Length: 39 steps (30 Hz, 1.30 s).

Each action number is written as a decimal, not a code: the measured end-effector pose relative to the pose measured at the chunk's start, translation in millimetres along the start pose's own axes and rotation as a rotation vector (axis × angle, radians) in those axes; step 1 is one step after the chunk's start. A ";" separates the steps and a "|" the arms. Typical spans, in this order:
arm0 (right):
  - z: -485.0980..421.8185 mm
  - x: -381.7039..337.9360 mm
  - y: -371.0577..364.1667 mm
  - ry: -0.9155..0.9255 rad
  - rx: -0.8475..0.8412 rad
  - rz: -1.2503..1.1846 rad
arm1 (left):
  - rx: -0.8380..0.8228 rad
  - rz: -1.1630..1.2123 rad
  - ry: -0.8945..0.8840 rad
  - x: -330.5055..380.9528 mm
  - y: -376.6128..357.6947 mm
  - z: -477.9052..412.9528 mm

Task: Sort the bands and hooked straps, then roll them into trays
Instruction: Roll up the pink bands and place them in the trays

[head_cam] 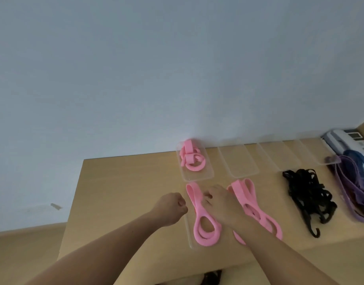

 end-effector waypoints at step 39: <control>14.6 -37.7 169.8 0.213 0.172 -0.692 | 0.318 0.424 -0.357 141.4 87.7 69.4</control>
Point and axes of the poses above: each hand's wrist, its own z-axis away from the middle knuckle, its own y-axis out of the back of the hand, x = y × z, the point moved 3 cm from there along -z, towards the middle knuckle, and after that the axes turned 5 degrees about x, right-handed, at the moved point
